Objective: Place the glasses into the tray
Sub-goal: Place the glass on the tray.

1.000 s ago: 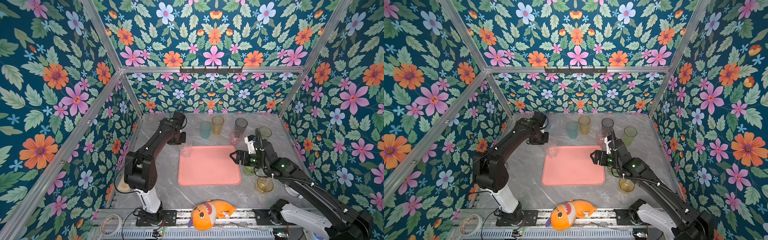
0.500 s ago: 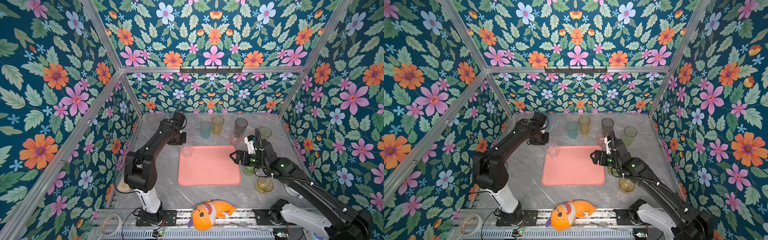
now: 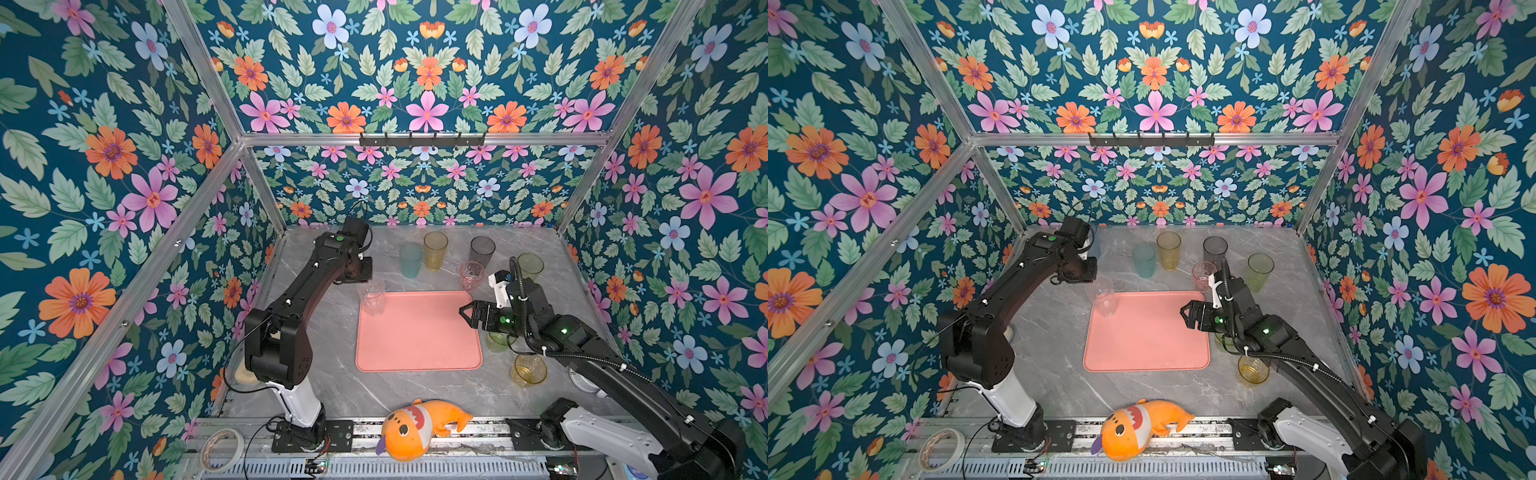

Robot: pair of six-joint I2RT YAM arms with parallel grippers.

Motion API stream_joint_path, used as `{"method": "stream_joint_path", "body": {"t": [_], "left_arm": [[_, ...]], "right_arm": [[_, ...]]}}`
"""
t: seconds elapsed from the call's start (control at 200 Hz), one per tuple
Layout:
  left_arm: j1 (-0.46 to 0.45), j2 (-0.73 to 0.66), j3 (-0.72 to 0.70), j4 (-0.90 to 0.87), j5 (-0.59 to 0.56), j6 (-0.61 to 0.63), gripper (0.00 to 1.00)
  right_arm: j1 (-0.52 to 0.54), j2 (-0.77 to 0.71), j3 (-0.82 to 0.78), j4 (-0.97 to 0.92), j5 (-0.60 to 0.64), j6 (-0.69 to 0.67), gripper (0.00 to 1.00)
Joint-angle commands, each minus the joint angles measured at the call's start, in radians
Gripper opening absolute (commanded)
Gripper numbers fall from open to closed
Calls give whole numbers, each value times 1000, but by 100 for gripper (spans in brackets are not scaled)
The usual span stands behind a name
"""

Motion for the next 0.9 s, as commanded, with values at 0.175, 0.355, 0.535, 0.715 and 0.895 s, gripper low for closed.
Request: {"method": "stream_joint_path", "body": {"t": [0.175, 0.355, 0.535, 0.715, 0.895], "left_arm": [[14, 20, 199, -84, -73, 21, 46], [55, 43, 282, -2, -88, 2, 55], [96, 72, 279, 125, -99, -51, 56], [142, 125, 300, 213, -114, -76, 66], [201, 201, 353, 240, -112, -87, 68]], "right_arm": [[0, -11, 11, 0, 5, -2, 92], [0, -14, 3, 13, 6, -1, 92], [0, -3, -18, 51, -18, 8, 92], [0, 8, -26, 56, -30, 11, 92], [-1, 12, -34, 63, -34, 15, 92]]}}
